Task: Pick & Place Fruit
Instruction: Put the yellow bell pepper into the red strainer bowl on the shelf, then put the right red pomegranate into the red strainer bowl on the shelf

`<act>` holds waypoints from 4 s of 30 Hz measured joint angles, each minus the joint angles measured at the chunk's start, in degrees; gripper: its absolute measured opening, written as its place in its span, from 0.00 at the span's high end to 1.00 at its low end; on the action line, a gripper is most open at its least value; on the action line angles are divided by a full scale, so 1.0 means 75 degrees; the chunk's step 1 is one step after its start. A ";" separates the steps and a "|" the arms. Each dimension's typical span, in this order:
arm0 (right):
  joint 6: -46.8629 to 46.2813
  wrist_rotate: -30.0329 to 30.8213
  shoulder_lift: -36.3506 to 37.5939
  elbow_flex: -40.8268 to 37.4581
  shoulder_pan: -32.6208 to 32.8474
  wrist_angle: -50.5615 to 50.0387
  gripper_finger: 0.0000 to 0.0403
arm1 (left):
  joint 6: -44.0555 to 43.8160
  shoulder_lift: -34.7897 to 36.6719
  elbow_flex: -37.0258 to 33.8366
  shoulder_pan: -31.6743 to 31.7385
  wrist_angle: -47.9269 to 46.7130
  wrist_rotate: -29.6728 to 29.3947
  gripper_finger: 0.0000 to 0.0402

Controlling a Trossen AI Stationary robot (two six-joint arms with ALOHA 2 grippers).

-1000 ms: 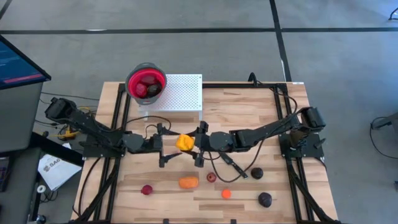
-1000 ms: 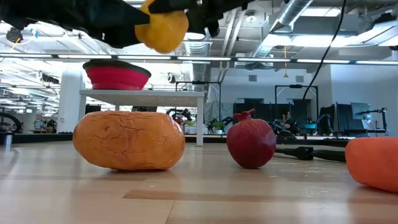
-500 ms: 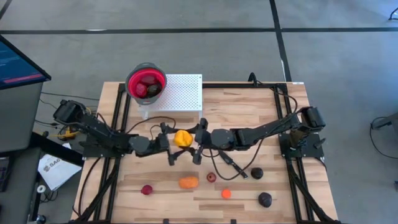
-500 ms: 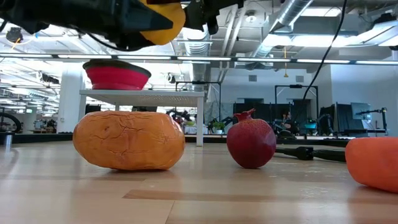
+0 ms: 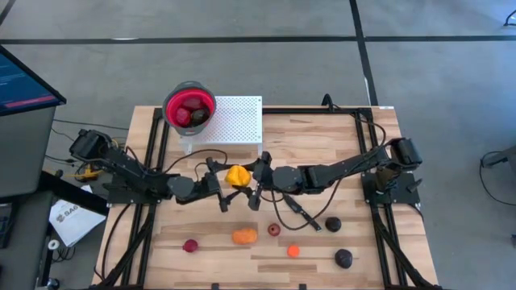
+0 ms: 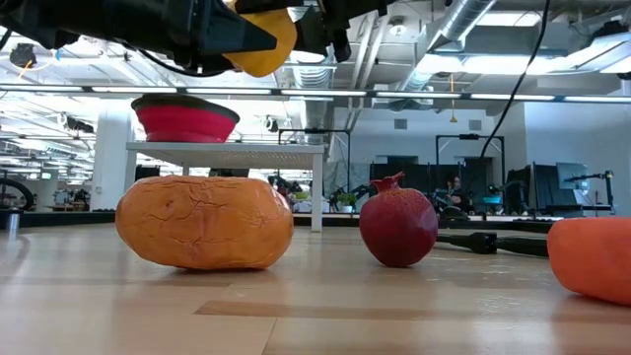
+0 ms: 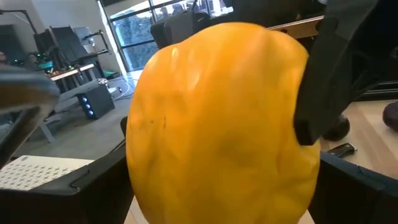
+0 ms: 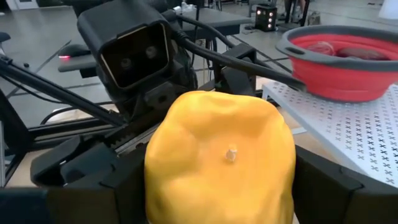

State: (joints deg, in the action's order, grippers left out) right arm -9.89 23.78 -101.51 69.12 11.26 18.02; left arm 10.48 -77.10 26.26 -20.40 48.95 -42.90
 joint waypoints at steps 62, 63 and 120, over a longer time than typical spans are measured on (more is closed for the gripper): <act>-0.0401 0.4029 0.0431 -0.0015 0.1086 -0.2814 0.12 | 0.0295 0.4719 0.2486 0.4286 -0.8118 0.0032 0.17; -0.0361 0.4023 0.0431 -0.0015 0.1088 -0.2812 0.12 | 0.0125 0.4661 0.2485 0.4755 -0.8226 0.0390 0.17; -0.0284 0.4011 0.0431 -0.0017 0.1140 -0.2713 0.17 | -0.0851 0.3625 0.2224 0.7729 -0.9452 0.1908 0.07</act>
State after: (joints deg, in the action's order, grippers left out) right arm -12.02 53.86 -98.28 68.99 19.81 -2.33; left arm 4.10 -49.91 42.94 37.56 -21.94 -28.58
